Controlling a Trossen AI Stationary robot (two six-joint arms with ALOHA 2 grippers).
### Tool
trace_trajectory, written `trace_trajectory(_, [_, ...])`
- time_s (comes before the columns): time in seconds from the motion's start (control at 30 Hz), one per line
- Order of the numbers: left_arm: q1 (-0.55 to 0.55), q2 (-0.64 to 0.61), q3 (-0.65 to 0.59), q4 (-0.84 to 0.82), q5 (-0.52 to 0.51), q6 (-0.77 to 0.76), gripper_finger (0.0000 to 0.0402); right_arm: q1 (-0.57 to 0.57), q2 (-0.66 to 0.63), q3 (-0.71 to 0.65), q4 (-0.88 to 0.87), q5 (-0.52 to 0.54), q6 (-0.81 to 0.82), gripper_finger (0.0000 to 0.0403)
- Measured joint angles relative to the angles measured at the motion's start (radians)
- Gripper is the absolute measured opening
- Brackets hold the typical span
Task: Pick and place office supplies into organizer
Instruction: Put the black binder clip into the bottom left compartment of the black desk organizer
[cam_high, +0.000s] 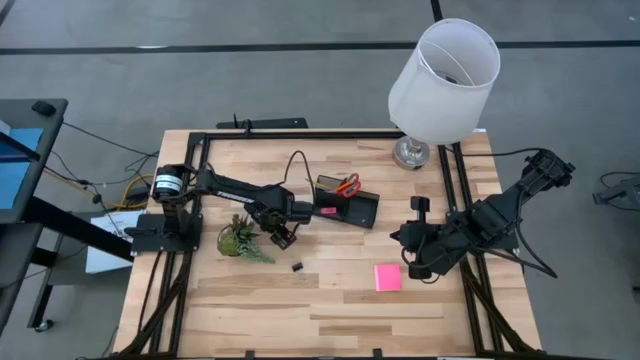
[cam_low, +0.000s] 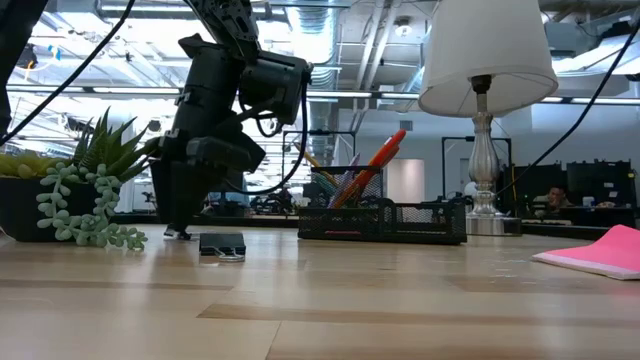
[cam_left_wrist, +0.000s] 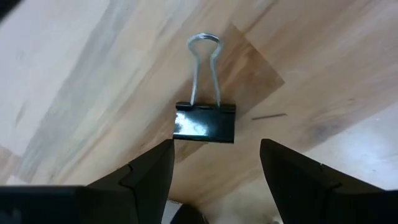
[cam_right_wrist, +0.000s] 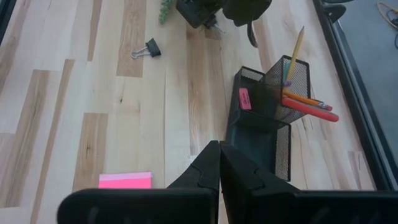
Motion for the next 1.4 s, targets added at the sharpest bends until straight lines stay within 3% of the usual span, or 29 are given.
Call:
trace_trajectory(0.33, [0.015,0.0,0.0,0.0,-0.066,0.024,0.0232,0.0,0.0,0.0,0.0,0.0,0.0,0.0])
trace_trajectory(0.9, [0.016,0.0,0.0,0.019,-0.056,0.03,0.0232,0.0,0.0,0.0,0.001,0.0,0.002,0.0])
trace_trajectory(1.27, [0.016,-0.008,-0.081,0.132,-0.04,0.028,0.0231,0.002,0.0,0.0,0.001,-0.002,0.002,0.0])
trace_trajectory(1.4, [0.015,-0.006,-0.082,0.137,-0.036,0.027,0.0215,0.002,0.0,0.0,0.001,-0.002,0.002,0.0])
